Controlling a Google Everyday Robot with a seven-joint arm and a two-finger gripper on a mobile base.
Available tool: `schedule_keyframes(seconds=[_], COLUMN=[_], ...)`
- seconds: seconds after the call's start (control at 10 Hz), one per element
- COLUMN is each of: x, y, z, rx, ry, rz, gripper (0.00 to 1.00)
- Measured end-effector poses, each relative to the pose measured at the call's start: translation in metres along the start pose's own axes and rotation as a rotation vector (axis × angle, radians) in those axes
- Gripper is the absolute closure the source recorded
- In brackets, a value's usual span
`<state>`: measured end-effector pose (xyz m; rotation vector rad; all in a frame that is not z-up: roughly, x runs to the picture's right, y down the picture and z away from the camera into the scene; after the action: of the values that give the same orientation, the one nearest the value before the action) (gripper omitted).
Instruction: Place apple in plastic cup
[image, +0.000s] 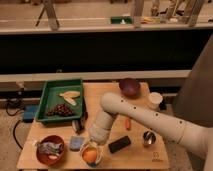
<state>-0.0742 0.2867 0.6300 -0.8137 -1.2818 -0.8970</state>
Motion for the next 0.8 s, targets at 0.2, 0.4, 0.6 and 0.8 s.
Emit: schedule_keyframes(seconds=[0.2,0.4,0.6,0.8], x=[-0.0006,-0.0021,-0.0036,-0.006], y=[0.0006,0.0006,0.003,0.0058], z=[0.0002,0.0008,-0.0009,-0.0043], rx=[-0.013,-0.03,-0.037,-0.041], ry=[-0.014,-0.025,-0.03,-0.03], rz=[-0.004,-0.008,-0.009,-0.011], gripper=[0.24,0.2,0.2,0.2])
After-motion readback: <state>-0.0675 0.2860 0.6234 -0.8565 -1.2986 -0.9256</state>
